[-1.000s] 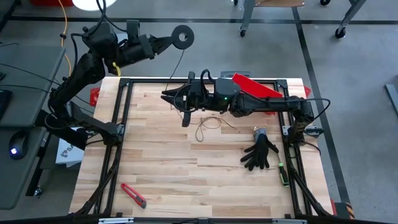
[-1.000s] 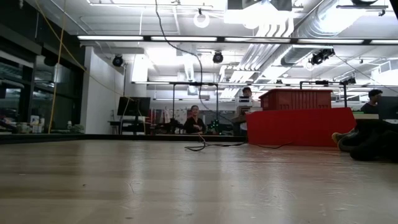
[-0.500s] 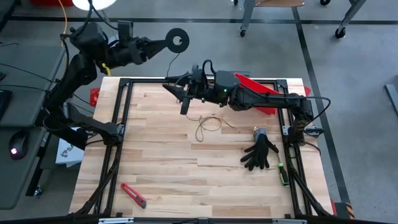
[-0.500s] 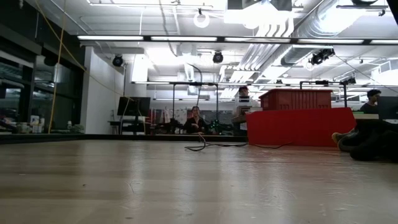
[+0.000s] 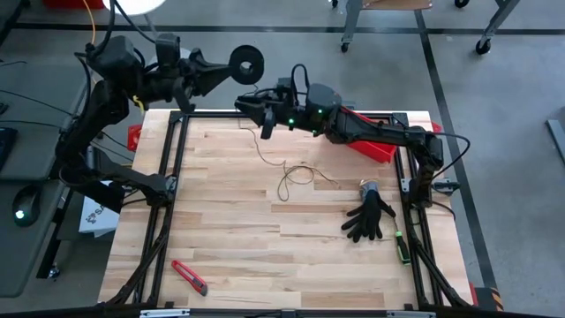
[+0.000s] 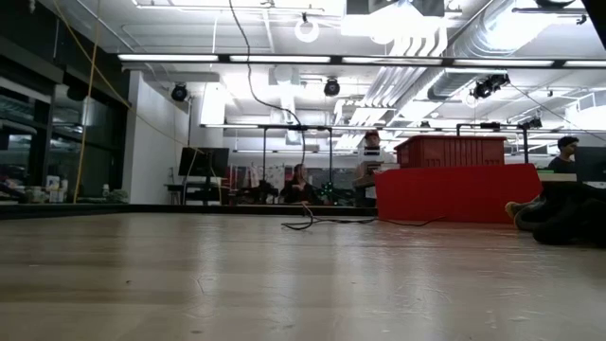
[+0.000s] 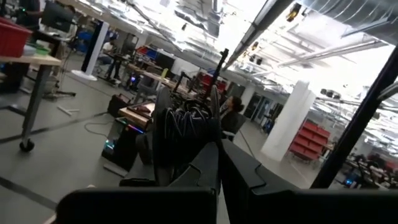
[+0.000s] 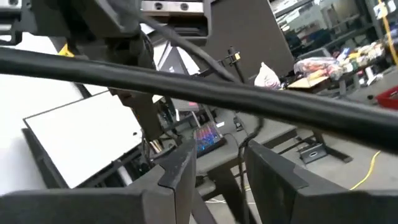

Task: Coil cords
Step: Coil the black wire on the spool

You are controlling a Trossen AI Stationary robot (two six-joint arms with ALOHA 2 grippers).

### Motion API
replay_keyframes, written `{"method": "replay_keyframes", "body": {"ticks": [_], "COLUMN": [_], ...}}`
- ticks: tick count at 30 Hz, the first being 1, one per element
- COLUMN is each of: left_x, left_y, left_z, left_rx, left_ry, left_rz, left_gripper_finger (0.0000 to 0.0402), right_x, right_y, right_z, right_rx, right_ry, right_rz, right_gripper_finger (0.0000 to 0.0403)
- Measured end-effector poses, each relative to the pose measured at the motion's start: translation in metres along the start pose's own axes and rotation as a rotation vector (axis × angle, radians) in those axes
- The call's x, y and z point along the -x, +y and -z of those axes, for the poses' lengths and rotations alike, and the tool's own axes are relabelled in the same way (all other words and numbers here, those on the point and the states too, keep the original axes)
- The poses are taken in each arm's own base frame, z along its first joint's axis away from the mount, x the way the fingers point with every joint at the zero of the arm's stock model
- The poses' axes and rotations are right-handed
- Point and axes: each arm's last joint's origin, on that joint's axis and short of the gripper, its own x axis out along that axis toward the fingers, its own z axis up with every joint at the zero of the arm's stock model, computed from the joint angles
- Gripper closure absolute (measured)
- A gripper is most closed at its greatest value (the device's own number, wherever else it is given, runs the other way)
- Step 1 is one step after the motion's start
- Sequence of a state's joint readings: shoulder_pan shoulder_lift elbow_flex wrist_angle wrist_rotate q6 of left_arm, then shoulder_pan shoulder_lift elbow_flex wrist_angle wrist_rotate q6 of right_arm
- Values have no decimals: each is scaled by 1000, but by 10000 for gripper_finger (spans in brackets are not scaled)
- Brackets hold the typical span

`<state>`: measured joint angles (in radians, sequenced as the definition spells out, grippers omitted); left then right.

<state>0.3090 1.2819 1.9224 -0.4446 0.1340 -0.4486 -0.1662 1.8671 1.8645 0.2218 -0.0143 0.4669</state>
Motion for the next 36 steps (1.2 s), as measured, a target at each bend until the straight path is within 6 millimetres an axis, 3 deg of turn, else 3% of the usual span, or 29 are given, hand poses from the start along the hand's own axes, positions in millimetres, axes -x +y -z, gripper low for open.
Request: {"method": "replay_keyframes", "body": {"ticks": [11, 36], "left_x": [15, 32], "left_y": [-6, -9], "left_z": [-7, -12], "left_rx": [-36, -54], "left_ry": [-35, -59], "left_rz": [12, -44], "left_gripper_finger": [401, 401], "right_x": [0, 4], "right_y": [-9, -24], "right_z": [-2, -15], "right_rx": [152, 224], "right_ry": [24, 30], "right_rz": [2, -32], "right_gripper_finger": [273, 274]}}
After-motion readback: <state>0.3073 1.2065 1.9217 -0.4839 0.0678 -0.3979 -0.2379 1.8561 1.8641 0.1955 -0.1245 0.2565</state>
